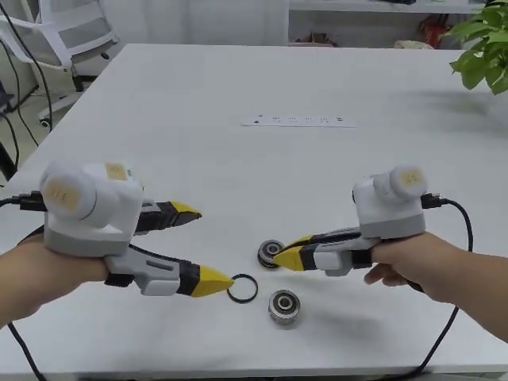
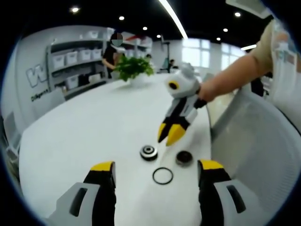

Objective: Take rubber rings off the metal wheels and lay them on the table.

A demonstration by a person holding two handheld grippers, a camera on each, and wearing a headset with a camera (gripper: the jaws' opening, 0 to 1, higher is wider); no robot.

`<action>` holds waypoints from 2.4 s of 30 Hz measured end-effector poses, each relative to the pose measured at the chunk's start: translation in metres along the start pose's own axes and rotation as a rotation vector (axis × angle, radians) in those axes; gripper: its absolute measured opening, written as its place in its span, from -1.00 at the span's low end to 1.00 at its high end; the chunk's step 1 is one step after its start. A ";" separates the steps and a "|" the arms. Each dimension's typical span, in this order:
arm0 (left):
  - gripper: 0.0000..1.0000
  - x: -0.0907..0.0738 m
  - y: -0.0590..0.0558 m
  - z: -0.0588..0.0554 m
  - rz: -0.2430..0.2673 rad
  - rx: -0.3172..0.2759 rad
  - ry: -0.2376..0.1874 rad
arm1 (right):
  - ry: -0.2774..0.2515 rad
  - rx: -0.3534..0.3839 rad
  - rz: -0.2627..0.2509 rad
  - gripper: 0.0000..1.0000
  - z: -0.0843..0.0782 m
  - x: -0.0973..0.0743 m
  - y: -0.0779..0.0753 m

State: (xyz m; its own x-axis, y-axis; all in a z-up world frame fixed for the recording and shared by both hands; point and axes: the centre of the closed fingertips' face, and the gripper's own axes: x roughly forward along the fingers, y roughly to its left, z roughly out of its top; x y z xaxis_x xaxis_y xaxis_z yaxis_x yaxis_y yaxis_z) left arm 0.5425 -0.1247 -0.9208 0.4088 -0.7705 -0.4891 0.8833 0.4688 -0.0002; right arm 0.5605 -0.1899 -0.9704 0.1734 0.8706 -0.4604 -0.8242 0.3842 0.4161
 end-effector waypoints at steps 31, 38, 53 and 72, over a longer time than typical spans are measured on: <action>0.34 0.037 0.027 0.004 -0.019 -0.001 0.038 | 0.015 -0.127 -0.046 -0.47 0.006 -0.006 -0.027; 0.27 0.050 0.027 -0.003 -0.037 -0.006 0.059 | 0.044 -0.156 -0.055 -0.47 -0.001 -0.002 -0.033; 0.12 0.071 0.021 -0.010 -0.068 -0.004 0.087 | 0.056 -0.165 -0.064 -0.43 -0.010 0.001 -0.043; -0.20 0.097 0.011 -0.017 -0.107 -0.010 0.119 | 0.057 -0.166 -0.062 -0.40 -0.015 0.003 -0.041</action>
State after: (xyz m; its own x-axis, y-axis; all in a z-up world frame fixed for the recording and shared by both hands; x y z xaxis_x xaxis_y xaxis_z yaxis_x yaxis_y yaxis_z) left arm 0.5879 -0.1866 -0.9829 0.2815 -0.7598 -0.5860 0.9179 0.3912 -0.0662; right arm 0.5862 -0.2074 -1.0007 0.1991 0.8262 -0.5270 -0.8913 0.3763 0.2531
